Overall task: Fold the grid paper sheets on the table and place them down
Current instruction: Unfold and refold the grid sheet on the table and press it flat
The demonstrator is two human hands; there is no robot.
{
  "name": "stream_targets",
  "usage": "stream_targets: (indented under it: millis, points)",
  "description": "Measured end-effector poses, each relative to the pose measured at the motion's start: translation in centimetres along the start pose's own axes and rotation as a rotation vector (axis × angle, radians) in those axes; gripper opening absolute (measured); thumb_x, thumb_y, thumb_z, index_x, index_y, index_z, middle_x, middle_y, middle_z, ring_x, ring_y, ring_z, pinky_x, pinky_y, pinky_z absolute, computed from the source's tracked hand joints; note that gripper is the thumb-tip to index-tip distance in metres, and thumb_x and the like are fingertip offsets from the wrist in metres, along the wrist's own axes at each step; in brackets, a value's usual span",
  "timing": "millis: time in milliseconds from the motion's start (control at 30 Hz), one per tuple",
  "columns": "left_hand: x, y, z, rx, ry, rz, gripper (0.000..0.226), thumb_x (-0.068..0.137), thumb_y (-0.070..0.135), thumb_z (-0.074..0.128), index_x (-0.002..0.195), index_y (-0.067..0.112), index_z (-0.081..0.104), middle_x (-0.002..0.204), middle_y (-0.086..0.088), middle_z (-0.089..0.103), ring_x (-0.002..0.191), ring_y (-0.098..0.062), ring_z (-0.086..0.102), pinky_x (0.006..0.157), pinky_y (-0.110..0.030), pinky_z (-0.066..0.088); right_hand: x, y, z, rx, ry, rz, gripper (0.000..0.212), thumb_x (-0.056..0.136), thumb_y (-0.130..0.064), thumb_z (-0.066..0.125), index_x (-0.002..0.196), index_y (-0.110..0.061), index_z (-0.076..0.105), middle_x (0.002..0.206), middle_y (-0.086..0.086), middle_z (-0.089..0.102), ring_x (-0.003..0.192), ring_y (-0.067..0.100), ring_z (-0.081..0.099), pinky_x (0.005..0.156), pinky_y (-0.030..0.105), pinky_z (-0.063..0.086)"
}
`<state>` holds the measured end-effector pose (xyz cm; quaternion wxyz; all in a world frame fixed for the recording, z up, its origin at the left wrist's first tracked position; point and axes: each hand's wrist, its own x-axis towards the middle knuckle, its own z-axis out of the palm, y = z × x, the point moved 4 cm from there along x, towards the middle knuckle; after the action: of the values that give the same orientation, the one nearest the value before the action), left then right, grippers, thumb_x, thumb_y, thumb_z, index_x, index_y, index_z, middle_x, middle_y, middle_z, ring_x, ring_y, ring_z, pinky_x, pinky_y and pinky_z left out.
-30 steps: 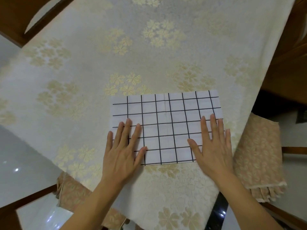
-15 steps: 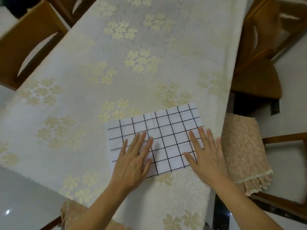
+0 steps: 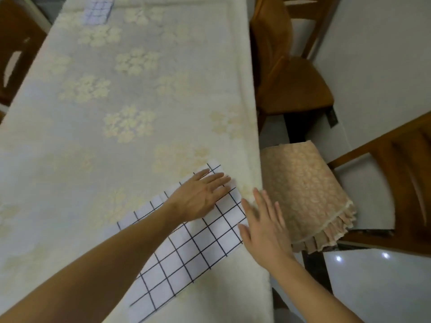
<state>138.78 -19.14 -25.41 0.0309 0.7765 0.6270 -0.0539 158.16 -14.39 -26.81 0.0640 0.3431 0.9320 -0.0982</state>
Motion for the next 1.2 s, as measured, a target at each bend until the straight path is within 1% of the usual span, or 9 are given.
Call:
stream_targets:
  millis: [133,200,300,367,567,767,967,1067,1200]
  points:
    - [3.0,-1.6,0.6,0.045,-0.025,0.126,0.045,0.090,0.022,0.047,0.135,0.017,0.052,0.147,-0.008,0.050,0.136,-0.028,0.047,0.115,-0.048,0.034,1.0,-0.1,0.7,0.043,0.020,0.003,0.060,0.095,-0.045,0.039,0.148,-0.018,0.039,0.163,0.013,0.016,0.152,0.029,0.010,0.118,0.056,0.024]
    - [4.0,-2.0,0.6,0.052,-0.031,0.177,0.045,0.089,0.022,0.047,0.133,0.018,0.052,0.147,-0.007,0.049,0.137,-0.027,0.046,0.115,-0.047,0.033,1.5,0.1,1.0,0.054,0.030,0.013,0.058,0.096,-0.044,0.042,0.148,-0.018,0.040,0.163,0.014,0.016,0.152,0.029,0.011,0.117,0.056,0.025]
    - [5.1,-2.3,0.5,0.046,-0.039,0.230,0.041,0.089,0.025,0.048,0.129,0.020,0.054,0.150,-0.010,0.046,0.139,-0.027,0.042,0.117,-0.046,0.030,1.9,0.4,1.3,0.063,0.029,0.021,0.056,0.098,-0.045,0.040,0.148,-0.019,0.039,0.163,0.014,0.017,0.152,0.028,0.010,0.118,0.055,0.023]
    - [5.5,-2.4,0.5,0.033,-0.043,0.245,0.039,0.088,0.027,0.045,0.126,0.021,0.055,0.152,-0.011,0.043,0.142,-0.026,0.038,0.118,-0.046,0.027,1.9,0.5,1.6,0.070,0.034,0.018,0.056,0.099,-0.046,0.040,0.148,-0.019,0.039,0.163,0.013,0.018,0.152,0.028,0.010,0.118,0.055,0.022]
    - [6.7,-2.5,0.5,-0.004,-0.044,0.275,0.035,0.085,0.034,0.048,0.116,0.018,0.054,0.152,-0.012,0.041,0.141,-0.026,0.038,0.116,-0.049,0.029,2.3,0.7,1.6,0.101,0.063,0.026,0.057,0.099,-0.049,0.040,0.146,-0.017,0.041,0.161,0.014,0.023,0.151,0.028,0.016,0.118,0.054,0.023]
    - [7.1,-2.5,0.3,0.049,-0.033,0.320,0.028,0.088,0.032,0.048,0.105,0.012,0.057,0.149,-0.017,0.043,0.136,-0.031,0.042,0.114,-0.051,0.032,2.8,0.5,1.2,0.122,0.091,0.018,0.051,0.099,-0.048,0.041,0.141,-0.018,0.047,0.158,0.014,0.029,0.149,0.028,0.020,0.118,0.053,0.023]
    - [6.6,-2.6,-0.1,-0.022,-0.020,0.317,0.025,0.086,0.032,0.046,0.105,0.017,0.055,0.151,-0.012,0.041,0.138,-0.028,0.040,0.113,-0.052,0.032,3.1,0.2,1.1,0.170,0.125,0.042,0.043,0.097,-0.044,0.048,0.132,-0.019,0.052,0.154,0.014,0.035,0.147,0.029,0.026,0.117,0.054,0.027]
    - [6.6,-2.5,-0.1,0.015,-0.025,0.320,0.023,0.087,0.031,0.050,0.099,0.014,0.059,0.151,-0.016,0.041,0.137,-0.029,0.041,0.112,-0.054,0.032,3.1,0.0,1.0,0.187,0.132,0.038,0.039,0.096,-0.043,0.051,0.126,-0.019,0.054,0.153,0.014,0.036,0.147,0.030,0.027,0.117,0.055,0.027]
    - [6.1,-2.1,-0.3,0.031,0.031,0.354,0.022,0.093,0.028,0.047,0.103,0.012,0.057,0.146,-0.016,0.047,0.134,-0.029,0.046,0.114,-0.053,0.031,3.3,0.4,1.0,0.235,0.151,0.088,0.041,0.093,-0.045,0.056,0.125,-0.020,0.054,0.151,0.013,0.038,0.142,0.029,0.034,0.116,0.055,0.028]
